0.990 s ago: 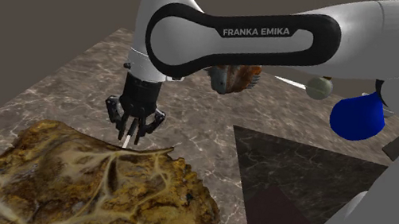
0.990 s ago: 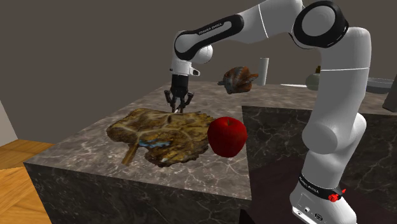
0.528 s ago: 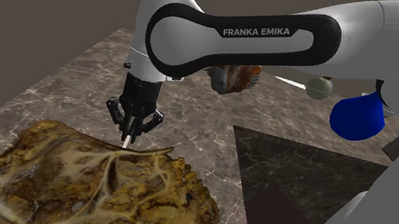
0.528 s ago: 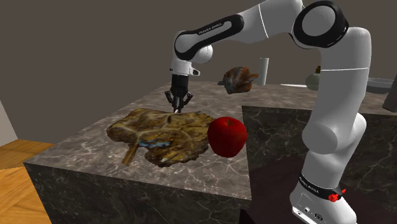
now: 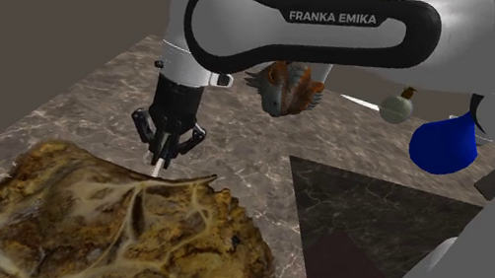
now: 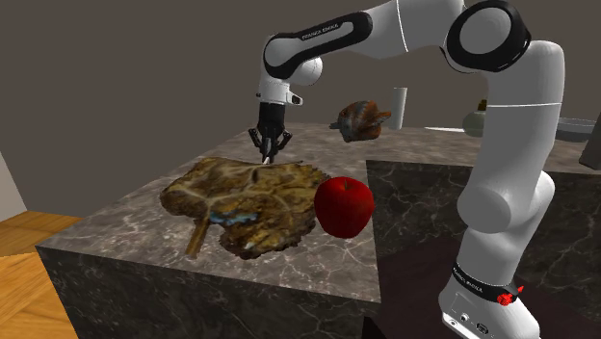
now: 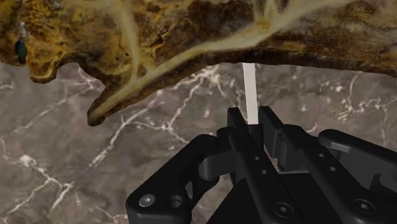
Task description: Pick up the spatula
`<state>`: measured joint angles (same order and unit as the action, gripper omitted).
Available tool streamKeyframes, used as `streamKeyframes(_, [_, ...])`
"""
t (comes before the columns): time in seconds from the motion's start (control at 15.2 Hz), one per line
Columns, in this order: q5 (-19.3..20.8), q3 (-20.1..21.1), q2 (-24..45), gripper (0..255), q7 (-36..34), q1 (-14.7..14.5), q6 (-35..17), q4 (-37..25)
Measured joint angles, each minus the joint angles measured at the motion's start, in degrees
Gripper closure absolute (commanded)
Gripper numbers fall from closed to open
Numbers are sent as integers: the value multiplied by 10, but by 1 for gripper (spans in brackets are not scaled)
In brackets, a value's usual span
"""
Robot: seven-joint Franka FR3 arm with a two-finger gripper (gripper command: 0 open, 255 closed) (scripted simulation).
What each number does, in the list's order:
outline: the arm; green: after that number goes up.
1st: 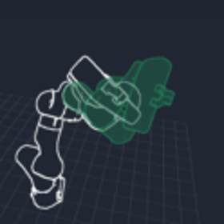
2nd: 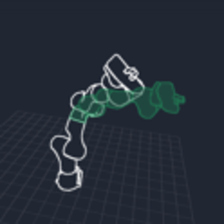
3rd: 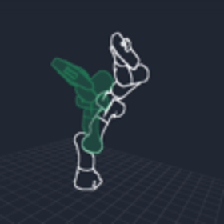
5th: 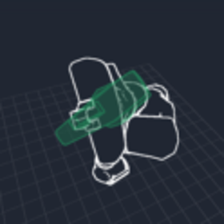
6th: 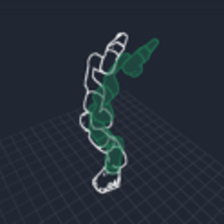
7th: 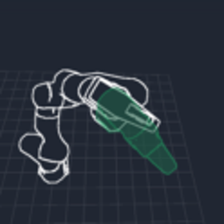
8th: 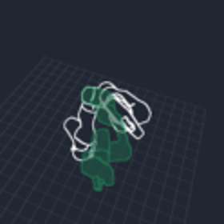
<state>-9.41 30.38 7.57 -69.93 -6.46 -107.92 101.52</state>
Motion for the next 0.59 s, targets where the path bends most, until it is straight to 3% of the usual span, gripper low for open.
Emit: streamKeyframes(0.59, [1, 0, -3, 255, -11, 0, 64, -62])
